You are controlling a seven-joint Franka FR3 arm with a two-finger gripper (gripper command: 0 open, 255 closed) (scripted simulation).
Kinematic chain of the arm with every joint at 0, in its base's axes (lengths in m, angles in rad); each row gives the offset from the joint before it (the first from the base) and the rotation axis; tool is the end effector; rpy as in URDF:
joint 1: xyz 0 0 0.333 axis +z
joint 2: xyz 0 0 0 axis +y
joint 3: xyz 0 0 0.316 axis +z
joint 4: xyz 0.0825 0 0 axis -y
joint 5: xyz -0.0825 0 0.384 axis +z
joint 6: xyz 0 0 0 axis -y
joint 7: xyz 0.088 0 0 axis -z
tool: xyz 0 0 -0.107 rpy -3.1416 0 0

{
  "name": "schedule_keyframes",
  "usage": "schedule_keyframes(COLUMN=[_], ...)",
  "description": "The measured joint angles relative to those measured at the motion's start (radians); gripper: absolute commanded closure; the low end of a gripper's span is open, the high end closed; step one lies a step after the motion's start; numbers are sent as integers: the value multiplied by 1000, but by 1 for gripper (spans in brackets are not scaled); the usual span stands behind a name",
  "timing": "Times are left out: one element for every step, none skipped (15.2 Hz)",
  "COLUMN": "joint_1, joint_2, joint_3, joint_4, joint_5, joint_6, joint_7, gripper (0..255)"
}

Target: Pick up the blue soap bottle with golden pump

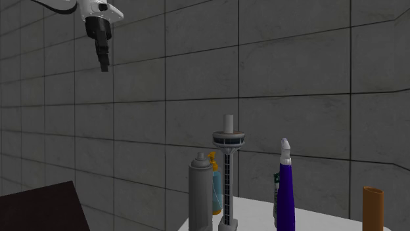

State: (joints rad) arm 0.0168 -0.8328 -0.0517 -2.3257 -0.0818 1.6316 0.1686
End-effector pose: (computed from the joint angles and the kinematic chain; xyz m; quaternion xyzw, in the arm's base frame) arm 0.2999 -0.0249 0.6246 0.9929 -0.0946 0.0703 0.0166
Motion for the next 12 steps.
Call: schedule_keyframes(joint_1=[0, -2, -6, -10, -13, -17, -21, -25, -29, -32, -34, -37], joint_2=[0, 10, 30, 54, 75, 98, 120, 145, 172, 210, 238, 266], joint_3=[0, -7, -20, -34, -45, -59, -75, -89, -106, -123, -135, -148], joint_4=[0, -1, 0, 5, 5, 2, -2, -4, -1, 12, 14, 24], joint_5=[0, -4, -11, -19, -25, -31, -39, -45, -52, -58, -61, -64], joint_6=[0, 9, 25, 39, 57, 79, 102, 123, 144, 166, 188, 201], joint_7=[0, -5, -16, -29, -37, -47, -61, -71, -85, -100, -108, -120], gripper=[0, 0, 0, 0, 0, 0, 0, 0, 0, 0, 0, 0])
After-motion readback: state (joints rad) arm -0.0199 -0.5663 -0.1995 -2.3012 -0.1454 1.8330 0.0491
